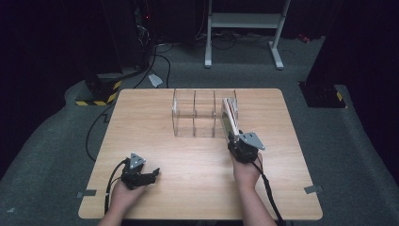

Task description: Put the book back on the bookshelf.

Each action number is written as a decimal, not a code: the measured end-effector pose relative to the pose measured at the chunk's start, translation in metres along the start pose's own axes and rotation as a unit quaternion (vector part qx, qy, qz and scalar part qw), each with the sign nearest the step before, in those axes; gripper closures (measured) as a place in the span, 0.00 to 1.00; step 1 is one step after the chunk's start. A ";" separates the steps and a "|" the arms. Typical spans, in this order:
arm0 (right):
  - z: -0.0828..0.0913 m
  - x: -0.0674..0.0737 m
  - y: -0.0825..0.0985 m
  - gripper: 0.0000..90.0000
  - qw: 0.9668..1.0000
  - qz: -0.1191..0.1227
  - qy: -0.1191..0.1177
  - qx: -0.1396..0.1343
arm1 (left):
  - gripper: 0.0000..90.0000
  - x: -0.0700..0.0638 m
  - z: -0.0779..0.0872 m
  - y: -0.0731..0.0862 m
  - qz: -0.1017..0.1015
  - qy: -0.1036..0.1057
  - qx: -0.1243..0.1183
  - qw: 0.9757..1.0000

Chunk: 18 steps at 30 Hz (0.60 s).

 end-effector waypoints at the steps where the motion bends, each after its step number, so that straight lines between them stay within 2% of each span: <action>1: 0.000 0.000 0.001 0.65 1.000 0.002 0.000 0.002 | 0.23 0.000 0.000 0.000 0.001 0.000 0.000 1.000; 11: -0.004 0.001 0.017 0.70 0.999 0.006 0.008 0.038 | 0.23 0.000 0.000 0.000 0.000 0.001 0.000 1.000; 18: -0.003 0.003 0.022 0.74 0.999 0.011 0.009 0.044 | 0.23 0.000 0.000 0.000 -0.001 0.002 0.000 1.000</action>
Point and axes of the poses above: each handheld gripper's, and its own axes: z roughly backward along the jaws, y roughly out of its underside, x roughly to its left, the point moved 4 cm from there along -z, roughly forward along the jaws, and after that the axes turned 11 degrees about y, right-handed, at the moved point
